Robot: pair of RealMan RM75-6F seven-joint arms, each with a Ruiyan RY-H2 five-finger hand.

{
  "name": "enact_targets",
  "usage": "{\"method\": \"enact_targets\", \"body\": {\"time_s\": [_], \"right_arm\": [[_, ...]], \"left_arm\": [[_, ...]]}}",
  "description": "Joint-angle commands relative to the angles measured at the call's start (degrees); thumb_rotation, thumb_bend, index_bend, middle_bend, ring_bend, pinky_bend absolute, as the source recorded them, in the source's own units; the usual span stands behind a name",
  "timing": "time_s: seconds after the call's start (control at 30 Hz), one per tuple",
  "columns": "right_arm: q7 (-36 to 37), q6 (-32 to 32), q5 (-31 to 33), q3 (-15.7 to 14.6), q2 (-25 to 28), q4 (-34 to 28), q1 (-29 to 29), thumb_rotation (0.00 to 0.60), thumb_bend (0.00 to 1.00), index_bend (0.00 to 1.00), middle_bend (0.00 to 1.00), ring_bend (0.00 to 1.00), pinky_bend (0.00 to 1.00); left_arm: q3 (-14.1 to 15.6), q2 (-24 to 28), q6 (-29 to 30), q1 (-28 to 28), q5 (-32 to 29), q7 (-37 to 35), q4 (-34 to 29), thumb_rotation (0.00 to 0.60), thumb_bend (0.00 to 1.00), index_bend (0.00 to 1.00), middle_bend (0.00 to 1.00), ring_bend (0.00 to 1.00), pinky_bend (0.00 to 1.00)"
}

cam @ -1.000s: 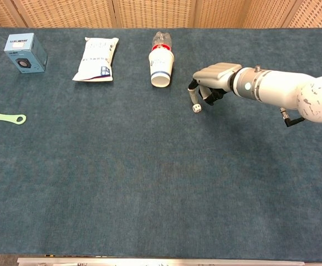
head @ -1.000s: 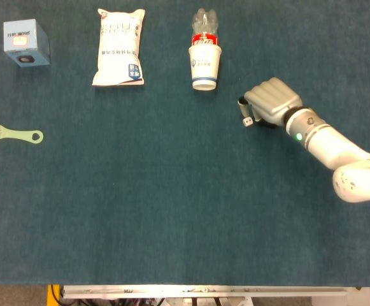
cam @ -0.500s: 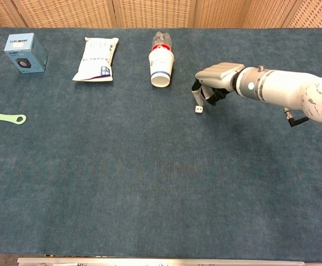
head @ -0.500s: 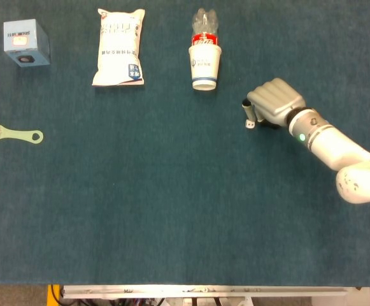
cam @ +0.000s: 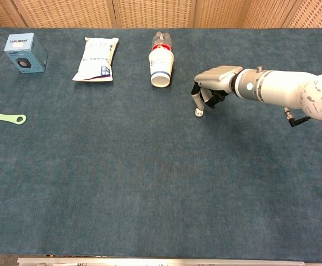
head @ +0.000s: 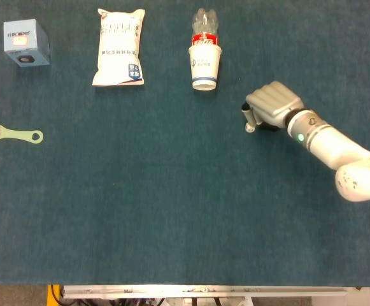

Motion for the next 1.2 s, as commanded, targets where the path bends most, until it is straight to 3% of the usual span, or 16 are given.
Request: {"method": "enact_targets", "body": {"time_s": [0.03,0.3,0.67,0.83,0.97,1.2], "right_arm": [[0.8,-0.5,-0.7,0.2,0.2,-0.2,-0.1,0.600,1.00,0.62,1.00,1.00,1.00],[1.5,2.0,-4.2,0.4,0.8,-0.9,-1.2,0.600,1.00,0.62,1.00,1.00,1.00],[0.1,4.0,-4.2,-0.1,0.9,-1.3,-1.5,0.600,1.00,0.61,1.00,1.00,1.00],[0.4,10.8,-10.4,0.0,2.7,-4.0,-4.8,0.600,1.00,0.57,0.97,0.96,0.99],[0.7,14.3,-14.1,-0.3,4.4,-6.0,-6.9,0.600,1.00,0.54,0.86,0.88,0.93],[3.0,29.1,-28.2,-2.1,12.1,-14.4,-15.3,0.600,1.00,0.49,0.72,0.80,0.89]], "left_arm": [[0.0,0.0,0.0,0.0,0.0,0.1,0.0,0.600,0.09,0.52,0.45,0.40,0.51],[-0.1,0.0,0.2,-0.1,0.2,0.2,-0.1,0.600,0.09,0.52,0.45,0.41,0.51],[-0.2,0.1,0.2,0.0,0.0,0.3,-0.4,0.600,0.09,0.52,0.45,0.41,0.51],[-0.3,0.2,1.1,-0.1,0.7,0.3,-0.7,0.600,0.09,0.51,0.45,0.41,0.51],[-0.3,0.3,1.2,-0.2,0.8,0.8,-1.1,0.600,0.09,0.50,0.45,0.41,0.51],[-0.6,1.0,1.0,-0.9,1.1,3.6,-4.0,0.600,0.09,0.49,0.45,0.41,0.51]]}}
